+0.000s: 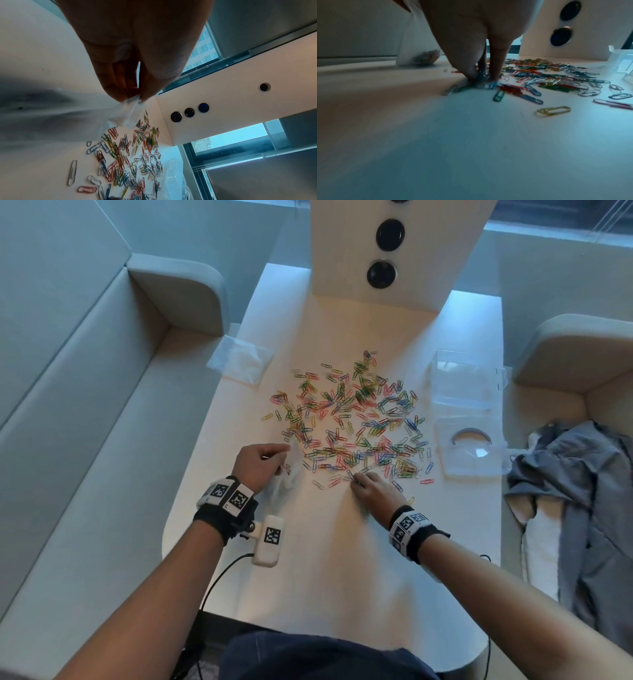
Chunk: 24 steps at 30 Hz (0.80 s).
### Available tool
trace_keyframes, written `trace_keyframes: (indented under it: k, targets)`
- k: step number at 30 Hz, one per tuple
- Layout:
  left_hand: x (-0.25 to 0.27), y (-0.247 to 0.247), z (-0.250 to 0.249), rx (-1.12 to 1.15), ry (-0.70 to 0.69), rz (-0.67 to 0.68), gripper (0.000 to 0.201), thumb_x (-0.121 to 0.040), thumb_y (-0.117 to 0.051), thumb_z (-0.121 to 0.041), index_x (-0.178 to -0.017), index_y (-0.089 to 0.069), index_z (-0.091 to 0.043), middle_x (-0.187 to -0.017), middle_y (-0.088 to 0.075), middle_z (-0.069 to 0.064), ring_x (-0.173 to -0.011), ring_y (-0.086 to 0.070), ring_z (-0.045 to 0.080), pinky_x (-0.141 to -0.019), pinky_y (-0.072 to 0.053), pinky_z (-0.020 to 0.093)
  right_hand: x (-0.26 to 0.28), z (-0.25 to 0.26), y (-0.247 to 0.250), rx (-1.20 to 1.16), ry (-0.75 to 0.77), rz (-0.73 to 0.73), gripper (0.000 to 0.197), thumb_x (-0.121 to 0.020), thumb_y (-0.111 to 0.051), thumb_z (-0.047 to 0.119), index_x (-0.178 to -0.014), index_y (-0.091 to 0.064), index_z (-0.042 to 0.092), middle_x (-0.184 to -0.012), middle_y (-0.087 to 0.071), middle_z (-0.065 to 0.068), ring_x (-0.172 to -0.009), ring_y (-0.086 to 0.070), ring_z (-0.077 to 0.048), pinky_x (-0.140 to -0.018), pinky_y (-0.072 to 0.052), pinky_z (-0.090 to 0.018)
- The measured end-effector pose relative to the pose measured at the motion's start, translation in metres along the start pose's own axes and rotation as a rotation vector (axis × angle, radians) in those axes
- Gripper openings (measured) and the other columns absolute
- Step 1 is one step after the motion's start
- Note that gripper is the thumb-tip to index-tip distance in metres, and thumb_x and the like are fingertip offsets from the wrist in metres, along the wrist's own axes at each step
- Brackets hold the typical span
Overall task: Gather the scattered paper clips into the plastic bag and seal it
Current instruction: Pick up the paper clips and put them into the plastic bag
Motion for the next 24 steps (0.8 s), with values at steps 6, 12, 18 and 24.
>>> trace_keyframes:
  k: [6,12,18,24]
  targets:
    - [-0.003,-0.02,-0.005,-0.046,-0.017,0.058,0.018,-0.087,-0.066,-0.012,-0.101,-0.076,-0.019,-0.088,-0.075,0.003,-0.075,-0.07,0.026,-0.087,-0.058,0.045,-0.011,-0.022,0.017,-0.324,-0.317,-0.039,0.023,-0.09,-0.06,0.001,-0.108,-0.073,0.009,-0.107,-0.069,-0.007,-0.096,-0.066,-0.022,-0.091,-0.054,-0.033]
    - [-0.001,-0.04,-0.01,-0.034,0.015,0.09,0.02,-0.087,-0.066,-0.01,-0.105,-0.075,-0.012,-0.093,-0.075,0.009,-0.084,-0.071,0.03,-0.082,-0.06,0.04,0.002,-0.035,0.049,-1.42,-0.84,-0.372,0.021,-0.081,-0.075,0.002,-0.102,-0.075,0.002,-0.098,-0.074,-0.013,-0.086,-0.072,-0.022,-0.086,-0.058,-0.031]
    - [0.001,-0.062,-0.013,-0.04,-0.009,0.12,0.021,-0.088,-0.065,-0.008,-0.108,-0.073,-0.006,-0.097,-0.074,0.014,-0.081,-0.07,0.025,-0.076,-0.06,0.033,-0.008,0.01,0.072,-2.186,-0.696,-0.298,0.027,-0.09,-0.052,-0.014,-0.117,-0.058,-0.016,-0.099,-0.068,-0.019,-0.078,-0.072,-0.018,-0.075,-0.06,-0.024]
    - [0.009,-0.075,-0.014,-0.026,-0.037,0.134,0.02,-0.088,-0.066,-0.01,-0.107,-0.074,-0.008,-0.099,-0.074,0.012,-0.087,-0.072,0.025,-0.077,-0.061,0.039,-0.024,0.032,0.054,-2.151,-0.882,-0.282,0.035,-0.088,-0.045,-0.023,-0.121,-0.054,-0.017,-0.114,-0.059,-0.028,-0.09,-0.065,-0.027,-0.07,-0.06,-0.022]
Point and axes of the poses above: each hand's wrist, its own x-axis away from the middle knuckle, its own y-axis out of the back of the hand, z = x × y, the point moved 3 cm from there along -x, towards the middle knuckle
